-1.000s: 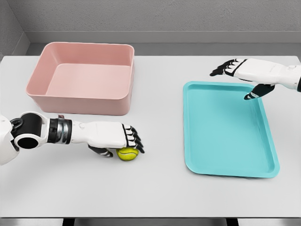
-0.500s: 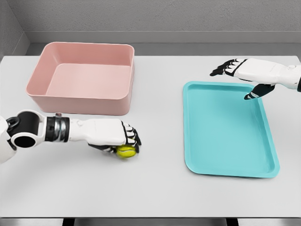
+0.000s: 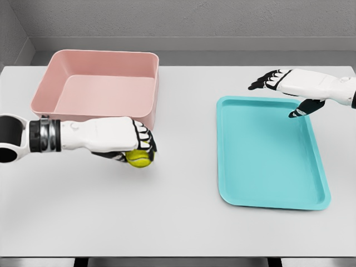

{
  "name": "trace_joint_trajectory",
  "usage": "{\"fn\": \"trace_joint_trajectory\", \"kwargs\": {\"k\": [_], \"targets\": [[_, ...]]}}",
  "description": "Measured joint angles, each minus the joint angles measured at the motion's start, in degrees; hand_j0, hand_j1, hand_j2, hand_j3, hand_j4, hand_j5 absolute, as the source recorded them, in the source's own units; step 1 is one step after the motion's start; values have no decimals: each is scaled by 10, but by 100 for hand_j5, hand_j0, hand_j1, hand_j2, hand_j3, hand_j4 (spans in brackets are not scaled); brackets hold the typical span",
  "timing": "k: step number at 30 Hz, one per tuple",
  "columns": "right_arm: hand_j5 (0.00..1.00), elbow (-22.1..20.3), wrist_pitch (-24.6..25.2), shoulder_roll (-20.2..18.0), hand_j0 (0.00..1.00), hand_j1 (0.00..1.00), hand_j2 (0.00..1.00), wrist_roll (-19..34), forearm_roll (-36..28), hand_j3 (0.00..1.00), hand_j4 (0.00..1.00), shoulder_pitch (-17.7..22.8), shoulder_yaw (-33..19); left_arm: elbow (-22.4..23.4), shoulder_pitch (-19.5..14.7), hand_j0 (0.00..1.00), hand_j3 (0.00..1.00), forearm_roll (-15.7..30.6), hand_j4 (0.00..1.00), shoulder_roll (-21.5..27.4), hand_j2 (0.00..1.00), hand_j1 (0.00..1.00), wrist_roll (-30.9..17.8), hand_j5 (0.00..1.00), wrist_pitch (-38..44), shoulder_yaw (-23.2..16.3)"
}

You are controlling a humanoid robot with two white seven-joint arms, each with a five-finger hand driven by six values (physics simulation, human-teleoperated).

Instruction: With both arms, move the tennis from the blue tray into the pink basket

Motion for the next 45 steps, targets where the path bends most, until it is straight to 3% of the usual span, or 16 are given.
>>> {"fn": "trace_joint_trajectory", "kwargs": {"k": [18, 45], "targets": [[100, 0, 0, -7, 100, 100, 100, 0, 0, 100, 100, 2, -7, 26, -4, 56, 56, 8, 56, 2, 56, 56, 0, 56, 0, 37], [100, 8, 0, -23, 100, 100, 100, 0, 0, 100, 100, 2, -11, 139, -24, 56, 56, 23, 56, -2, 56, 56, -1, 56, 0, 84]]}}
